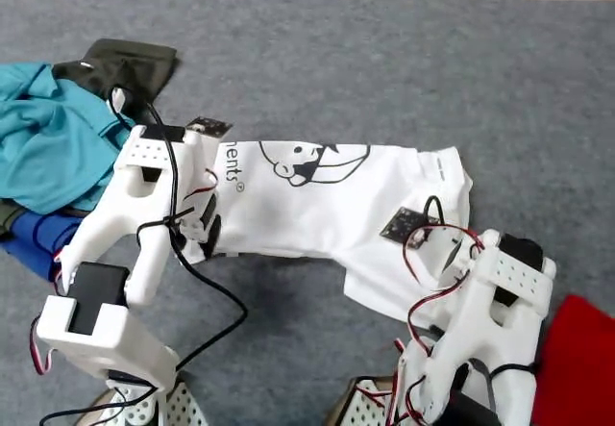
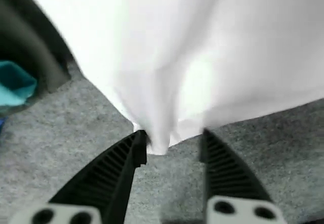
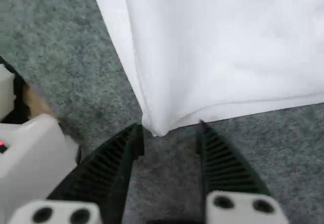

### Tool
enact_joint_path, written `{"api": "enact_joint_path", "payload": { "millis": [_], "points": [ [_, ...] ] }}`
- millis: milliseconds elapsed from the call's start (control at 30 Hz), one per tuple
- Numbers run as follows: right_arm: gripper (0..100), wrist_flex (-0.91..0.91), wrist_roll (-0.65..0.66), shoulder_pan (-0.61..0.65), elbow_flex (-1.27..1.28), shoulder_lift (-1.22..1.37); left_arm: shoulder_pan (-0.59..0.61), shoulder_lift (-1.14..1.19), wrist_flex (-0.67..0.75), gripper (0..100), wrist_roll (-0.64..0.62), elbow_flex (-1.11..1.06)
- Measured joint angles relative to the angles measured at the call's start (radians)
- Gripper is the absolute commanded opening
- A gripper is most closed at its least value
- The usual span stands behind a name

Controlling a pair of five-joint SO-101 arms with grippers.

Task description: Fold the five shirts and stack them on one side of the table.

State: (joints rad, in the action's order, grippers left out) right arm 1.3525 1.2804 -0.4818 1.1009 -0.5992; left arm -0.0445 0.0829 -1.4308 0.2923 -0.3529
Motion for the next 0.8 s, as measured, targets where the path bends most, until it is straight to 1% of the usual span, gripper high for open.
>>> {"api": "enact_joint_path", "payload": {
  "millis": [67,167,233,267,333,367,400,433,500,533,633,700,733,800],
  "points": [
    [31.3,0.043,0.002,0.000,-0.046,0.000,0.000,-0.021,-0.038,28,-0.035,0.037],
    [30.6,0.104,0.002,0.000,-0.124,0.000,-0.002,-0.054,-0.126,28,-0.055,0.123],
    [24.0,0.146,-0.017,0.000,-0.195,0.000,-0.002,-0.074,-0.176,27,-0.057,0.199],
    [18.0,0.157,-0.032,0.000,-0.235,0.000,0.003,-0.084,-0.198,24,-0.058,0.244],
    [3.9,0.183,-0.057,0.000,-0.313,0.000,0.025,-0.107,-0.226,14,-0.069,0.342],
    [0.0,0.184,-0.080,0.002,-0.351,0.000,0.032,-0.112,-0.227,9,-0.087,0.397],
    [2.4,0.184,-0.112,0.020,-0.385,0.000,0.035,-0.115,-0.227,4,-0.114,0.445],
    [5.7,0.184,-0.146,0.046,-0.417,0.000,0.037,-0.115,-0.222,1,-0.146,0.485],
    [9.7,0.181,-0.221,0.118,-0.463,0.005,0.041,-0.103,-0.173,4,-0.192,0.525],
    [9.8,0.167,-0.258,0.163,-0.480,0.017,0.048,-0.084,-0.144,5,-0.209,0.532],
    [7.8,0.089,-0.373,0.298,-0.508,0.087,0.063,0.014,-0.068,5,-0.288,0.545],
    [3.3,0.012,-0.450,0.377,-0.522,0.161,0.078,0.092,-0.002,5,-0.359,0.552],
    [0.4,-0.032,-0.480,0.404,-0.528,0.209,0.084,0.133,0.034,5,-0.393,0.559],
    [1.2,-0.132,-0.535,0.433,-0.554,0.318,0.092,0.209,0.092,3,-0.442,0.572]
  ]
}}
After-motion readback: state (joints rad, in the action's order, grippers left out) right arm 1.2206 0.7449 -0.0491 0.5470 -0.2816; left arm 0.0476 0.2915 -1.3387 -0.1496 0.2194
